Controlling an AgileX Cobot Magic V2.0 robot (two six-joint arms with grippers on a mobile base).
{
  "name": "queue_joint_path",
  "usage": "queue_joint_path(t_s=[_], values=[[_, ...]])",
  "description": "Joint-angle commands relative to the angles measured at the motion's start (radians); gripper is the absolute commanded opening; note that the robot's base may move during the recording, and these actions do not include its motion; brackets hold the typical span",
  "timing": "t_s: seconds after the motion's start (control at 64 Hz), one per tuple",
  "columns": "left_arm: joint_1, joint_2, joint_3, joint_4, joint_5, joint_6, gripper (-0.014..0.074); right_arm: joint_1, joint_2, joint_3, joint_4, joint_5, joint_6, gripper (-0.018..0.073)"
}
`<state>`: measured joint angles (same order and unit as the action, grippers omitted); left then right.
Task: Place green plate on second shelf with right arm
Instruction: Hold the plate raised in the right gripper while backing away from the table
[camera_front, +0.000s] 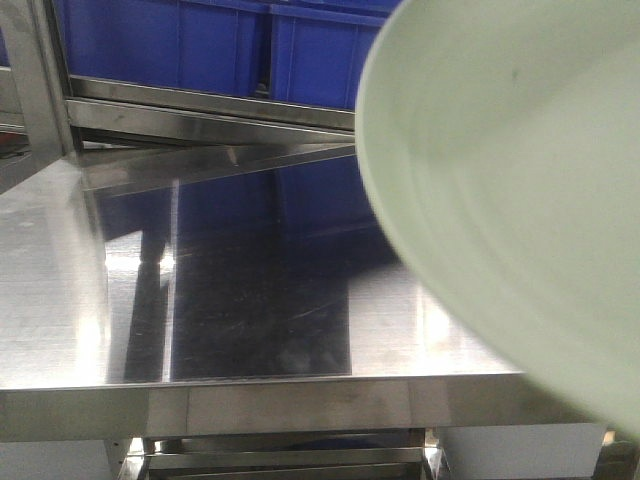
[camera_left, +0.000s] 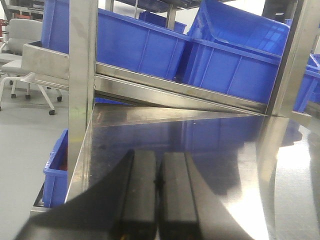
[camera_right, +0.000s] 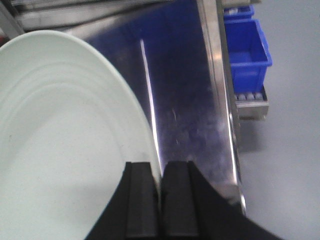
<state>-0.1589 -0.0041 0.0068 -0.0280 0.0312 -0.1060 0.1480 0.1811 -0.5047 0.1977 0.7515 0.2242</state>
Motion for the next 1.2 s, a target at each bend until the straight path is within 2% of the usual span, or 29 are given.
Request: queue_joint_path(t_s=[0.0, 0.094, 0.203, 1.187], values=[[-0.008, -0.018, 0.041, -0.008, -0.089, -0.003, 0.013, -0.005, 0.014, -0.014, 0.01, -0.219, 0.034, 0.0056], [-0.008, -0.018, 0.041, -0.008, -0.089, -0.003, 0.013, -0.005, 0.017, 0.022, 0.01, -0.324, 0.038, 0.0056], [-0.008, -0.018, 0.041, -0.008, -0.089, -0.003, 0.013, -0.005, 0.017, 0.057, 0.01, -0.375, 0.038, 0.0056], [-0.008, -0.018, 0.041, -0.008, -0.089, -0.003, 0.013, -0.005, 0.017, 0.078, 0.01, -0.352, 0.038, 0.0056]])
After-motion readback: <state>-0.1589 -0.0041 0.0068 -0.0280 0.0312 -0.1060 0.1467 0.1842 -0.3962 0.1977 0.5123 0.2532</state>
